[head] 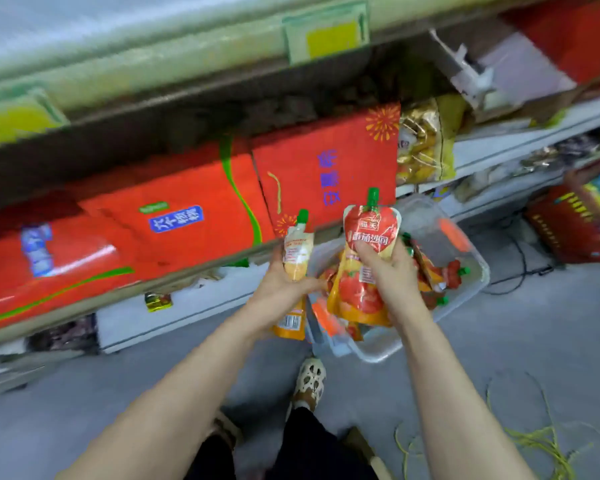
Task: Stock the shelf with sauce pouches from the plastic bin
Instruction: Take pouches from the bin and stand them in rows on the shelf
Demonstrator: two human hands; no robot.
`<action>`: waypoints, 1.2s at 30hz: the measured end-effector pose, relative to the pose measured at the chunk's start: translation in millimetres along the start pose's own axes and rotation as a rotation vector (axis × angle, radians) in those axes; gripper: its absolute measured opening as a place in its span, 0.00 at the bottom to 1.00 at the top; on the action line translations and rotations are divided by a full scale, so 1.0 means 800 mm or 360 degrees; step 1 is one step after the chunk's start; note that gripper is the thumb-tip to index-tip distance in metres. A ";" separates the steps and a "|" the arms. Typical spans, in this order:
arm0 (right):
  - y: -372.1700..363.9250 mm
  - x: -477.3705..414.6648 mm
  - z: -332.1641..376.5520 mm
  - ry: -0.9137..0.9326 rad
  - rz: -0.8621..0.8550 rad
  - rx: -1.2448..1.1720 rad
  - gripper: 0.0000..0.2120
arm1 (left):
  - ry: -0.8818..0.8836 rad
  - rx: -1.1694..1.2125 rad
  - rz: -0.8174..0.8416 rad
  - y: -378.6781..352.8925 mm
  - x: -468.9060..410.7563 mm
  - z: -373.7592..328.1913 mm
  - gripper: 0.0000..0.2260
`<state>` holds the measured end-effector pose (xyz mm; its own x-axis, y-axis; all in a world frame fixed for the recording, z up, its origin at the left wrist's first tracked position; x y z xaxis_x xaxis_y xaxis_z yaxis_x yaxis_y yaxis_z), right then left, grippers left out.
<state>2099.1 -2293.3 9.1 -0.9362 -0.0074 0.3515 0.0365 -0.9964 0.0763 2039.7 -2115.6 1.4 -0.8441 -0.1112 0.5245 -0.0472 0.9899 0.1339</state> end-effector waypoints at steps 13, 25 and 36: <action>-0.281 0.138 0.157 0.0514 0.0616 0.0144 0.08 | -0.0155 0.0983 -0.0206 0.287 0.204 -0.021 0.13; -0.513 0.249 0.293 0.0865 0.0974 0.0171 0.03 | -0.0751 0.0760 -0.0866 0.555 0.321 -0.028 0.13; -0.687 0.231 0.441 0.1069 0.1028 0.0439 0.06 | -0.1067 0.0863 -0.1246 0.731 0.351 -0.104 0.10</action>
<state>2029.1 -1717.5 361.6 -0.7084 -0.6778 -0.1970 0.6140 -0.7294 0.3015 1819.6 -1575.2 297.0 -0.5887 -0.8002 -0.1142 -0.7659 0.5974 -0.2379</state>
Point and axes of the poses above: each hand's wrist, its own x-axis away from the middle knuckle, its own y-axis out of the back of the hand, z = x × y, the point moved 4 cm from there along -x, towards the middle knuckle, and after that the axes turned 2 degrees about -x, right-handed, at the moved point
